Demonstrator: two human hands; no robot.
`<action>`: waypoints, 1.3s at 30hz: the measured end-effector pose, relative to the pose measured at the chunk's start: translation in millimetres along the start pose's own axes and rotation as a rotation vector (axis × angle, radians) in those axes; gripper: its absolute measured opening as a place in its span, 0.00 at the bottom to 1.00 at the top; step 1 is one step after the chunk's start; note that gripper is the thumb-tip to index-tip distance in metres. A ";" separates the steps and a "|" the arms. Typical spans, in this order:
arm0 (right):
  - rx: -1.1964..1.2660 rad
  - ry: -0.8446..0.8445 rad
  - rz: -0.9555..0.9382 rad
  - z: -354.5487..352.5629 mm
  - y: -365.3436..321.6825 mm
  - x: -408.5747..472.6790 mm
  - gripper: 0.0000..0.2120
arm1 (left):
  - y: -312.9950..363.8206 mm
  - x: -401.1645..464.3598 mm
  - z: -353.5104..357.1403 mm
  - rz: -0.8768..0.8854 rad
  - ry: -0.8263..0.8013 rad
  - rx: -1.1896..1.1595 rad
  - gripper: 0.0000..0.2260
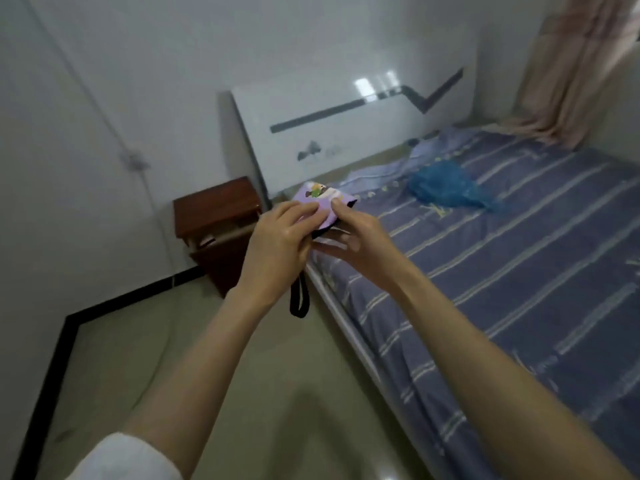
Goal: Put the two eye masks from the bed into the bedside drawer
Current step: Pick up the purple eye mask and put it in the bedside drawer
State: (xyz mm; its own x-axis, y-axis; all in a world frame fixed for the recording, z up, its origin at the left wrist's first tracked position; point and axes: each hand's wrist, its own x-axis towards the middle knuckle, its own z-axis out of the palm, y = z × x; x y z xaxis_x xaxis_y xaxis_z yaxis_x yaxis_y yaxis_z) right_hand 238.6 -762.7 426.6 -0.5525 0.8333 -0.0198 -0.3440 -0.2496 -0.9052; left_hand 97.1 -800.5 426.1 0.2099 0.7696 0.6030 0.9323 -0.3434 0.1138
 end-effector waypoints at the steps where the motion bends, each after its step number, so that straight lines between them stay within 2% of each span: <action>1: -0.004 -0.021 -0.024 22.9 4.2 15.1 0.11 | -19.4 -6.5 -13.8 -0.031 0.024 0.039 0.18; 5: 0.052 -0.061 -0.035 87.7 21.2 69.5 0.09 | -77.6 -29.0 -50.7 -0.275 0.164 0.040 0.20; 9: 0.053 -0.066 0.008 125.5 37.5 131.1 0.09 | -127.4 -33.0 -70.8 -0.619 0.332 -0.121 0.23; 11: 0.006 -0.004 0.018 134.9 41.1 165.6 0.08 | -153.2 -26.7 -76.5 -0.804 0.399 -0.213 0.17; 13: -0.013 0.040 0.032 136.9 41.1 196.8 0.08 | -177.2 -17.9 -80.3 -0.993 0.342 -0.366 0.09; 15: -0.008 0.056 0.056 134.0 40.3 231.1 0.10 | -198.9 -8.9 -80.4 -1.095 0.200 -0.659 0.09; 16: -0.004 0.063 0.069 131.2 40.9 246.5 0.12 | -207.1 -5.5 -79.8 -1.114 0.190 -0.891 0.09; 17: -0.003 0.074 0.077 127.5 42.2 258.3 0.13 | -213.0 -3.3 -80.8 -1.121 0.247 -1.150 0.08; 19: 0.008 0.079 0.086 121.1 42.5 290.0 0.14 | -235.4 9.5 -77.9 -1.096 0.532 -1.566 0.07; 21: 0.000 0.077 0.087 116.1 45.5 316.7 0.15 | -259.8 22.2 -68.6 -1.088 0.807 -1.737 0.11; 24: 0.002 0.002 0.085 113.5 55.0 344.9 0.14 | -289.3 41.5 -47.6 -1.199 0.939 -1.714 0.15; 27: 0.058 -0.123 0.101 111.9 65.3 376.4 0.13 | -318.2 53.3 -22.8 -1.275 0.897 -1.517 0.14; 30: 0.013 -0.230 0.114 111.5 73.9 412.9 0.13 | -353.6 63.3 -7.1 -1.311 0.803 -1.321 0.05; 33: -0.095 -0.317 0.137 111.5 86.1 451.6 0.12 | -396.6 73.3 6.3 -1.314 0.672 -1.221 0.03; 39: -0.468 -0.423 0.188 125.4 111.7 550.4 0.13 | -502.8 102.4 30.8 -1.218 0.269 -0.971 0.10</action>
State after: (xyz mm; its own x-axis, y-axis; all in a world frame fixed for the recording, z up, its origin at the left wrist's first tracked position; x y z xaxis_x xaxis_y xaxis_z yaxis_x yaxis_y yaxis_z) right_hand -199.1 -393.8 367.8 -0.8545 0.5069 -0.1137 0.1013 -0.0521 -0.9935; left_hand -341.1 -532.5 406.3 -0.6481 0.7521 -0.1194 -0.0624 0.1038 0.9926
